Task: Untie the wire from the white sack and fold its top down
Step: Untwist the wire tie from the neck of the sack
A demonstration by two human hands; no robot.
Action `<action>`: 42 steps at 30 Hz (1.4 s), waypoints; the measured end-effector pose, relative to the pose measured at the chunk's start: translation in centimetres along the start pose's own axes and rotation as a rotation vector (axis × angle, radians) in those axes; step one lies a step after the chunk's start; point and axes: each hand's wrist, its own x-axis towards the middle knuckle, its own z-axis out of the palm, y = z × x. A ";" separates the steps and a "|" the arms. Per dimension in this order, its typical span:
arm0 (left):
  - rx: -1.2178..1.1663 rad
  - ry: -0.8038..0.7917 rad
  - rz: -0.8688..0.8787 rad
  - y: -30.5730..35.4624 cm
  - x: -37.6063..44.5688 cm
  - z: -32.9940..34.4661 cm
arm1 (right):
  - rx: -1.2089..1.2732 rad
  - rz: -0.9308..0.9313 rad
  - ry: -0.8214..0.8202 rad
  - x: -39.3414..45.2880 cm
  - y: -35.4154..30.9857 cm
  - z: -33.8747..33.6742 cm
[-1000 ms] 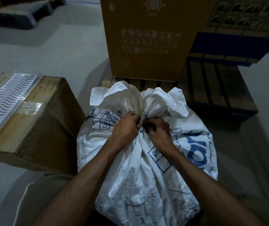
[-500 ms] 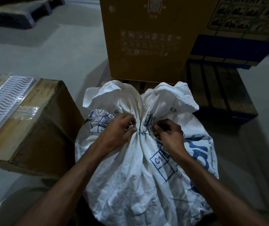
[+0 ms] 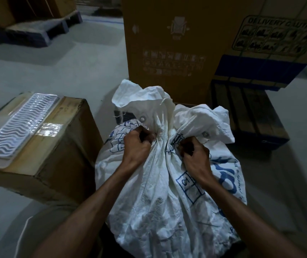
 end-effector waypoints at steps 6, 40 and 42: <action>0.069 -0.081 0.011 0.3 -1.6 -1.1 | -0.076 -0.012 0.003 -1.1 0.7 0.3; 0.014 -0.127 0.488 8.8 -16.8 -8.7 | 0.709 0.039 0.157 -17.3 -11.9 -11.1; -0.007 -0.089 0.439 9.8 -16.3 -10.0 | 0.765 0.037 0.106 -16.5 -13.3 -10.3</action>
